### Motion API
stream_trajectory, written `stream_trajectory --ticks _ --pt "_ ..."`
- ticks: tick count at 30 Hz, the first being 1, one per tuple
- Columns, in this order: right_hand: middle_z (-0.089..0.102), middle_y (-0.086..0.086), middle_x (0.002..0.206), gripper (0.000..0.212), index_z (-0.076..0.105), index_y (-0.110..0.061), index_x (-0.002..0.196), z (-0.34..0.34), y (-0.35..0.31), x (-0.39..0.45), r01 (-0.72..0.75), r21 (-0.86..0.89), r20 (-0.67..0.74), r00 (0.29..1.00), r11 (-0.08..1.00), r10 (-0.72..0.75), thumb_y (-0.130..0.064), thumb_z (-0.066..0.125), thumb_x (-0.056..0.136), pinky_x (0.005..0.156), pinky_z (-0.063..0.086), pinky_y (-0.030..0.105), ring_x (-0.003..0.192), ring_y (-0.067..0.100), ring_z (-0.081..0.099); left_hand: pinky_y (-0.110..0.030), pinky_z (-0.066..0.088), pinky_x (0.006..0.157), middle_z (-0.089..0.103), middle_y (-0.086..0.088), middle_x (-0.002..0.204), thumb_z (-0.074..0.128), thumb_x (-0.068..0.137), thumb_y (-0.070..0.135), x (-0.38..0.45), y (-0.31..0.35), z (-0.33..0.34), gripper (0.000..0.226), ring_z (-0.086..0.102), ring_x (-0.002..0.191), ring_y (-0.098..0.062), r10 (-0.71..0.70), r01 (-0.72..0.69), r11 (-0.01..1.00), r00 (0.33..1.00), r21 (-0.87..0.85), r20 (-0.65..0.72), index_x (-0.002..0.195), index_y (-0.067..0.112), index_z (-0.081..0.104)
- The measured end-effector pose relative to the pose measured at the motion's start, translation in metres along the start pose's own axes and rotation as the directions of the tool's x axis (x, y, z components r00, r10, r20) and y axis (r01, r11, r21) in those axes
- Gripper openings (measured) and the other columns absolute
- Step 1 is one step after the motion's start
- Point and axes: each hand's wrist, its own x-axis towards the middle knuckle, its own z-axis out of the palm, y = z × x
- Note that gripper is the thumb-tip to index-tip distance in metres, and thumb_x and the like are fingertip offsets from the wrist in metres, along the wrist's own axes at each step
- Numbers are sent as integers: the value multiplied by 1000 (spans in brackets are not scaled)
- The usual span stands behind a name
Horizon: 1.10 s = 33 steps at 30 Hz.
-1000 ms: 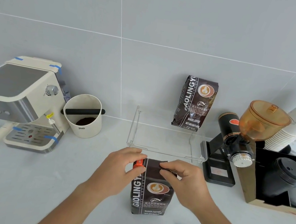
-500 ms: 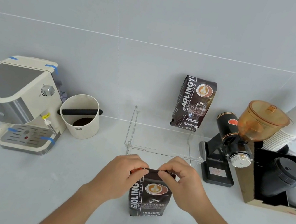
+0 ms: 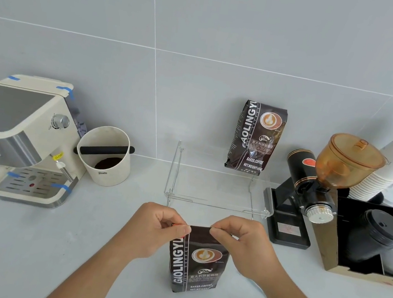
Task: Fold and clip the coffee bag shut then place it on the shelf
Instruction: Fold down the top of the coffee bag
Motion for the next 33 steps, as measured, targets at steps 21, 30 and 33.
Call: stream_trajectory --ticks 21,30,33 --pt "72 4 69 22 74 -14 74 12 -3 10 -336 304 96 942 891 323 0 63 87 52 51 21 59 13 64 -17 53 73 70 6 81 81 70 8 -13 -8 9 43 62 69 -1 8 -8 998 1000 64 -3 85 44 65" --pt "65 -8 95 23 65 -40 90 1 6 2 40 -307 285 957 951 51 -21 71 79 84 51 26 91 10 62 -24 52 83 69 11 96 71 82 26 -19 -20 10 22 64 89 -10 87 -97 960 995 264 48 95 42 65" --pt "61 -6 91 10 69 -29 93 1 11 1 175 -364 308 949 915 -59 -24 65 85 81 50 30 87 11 59 -27 51 82 67 11 94 64 86 31 -19 -22 9 14 62 88 -5 111 -133 927 990 351 82 97 28 71"
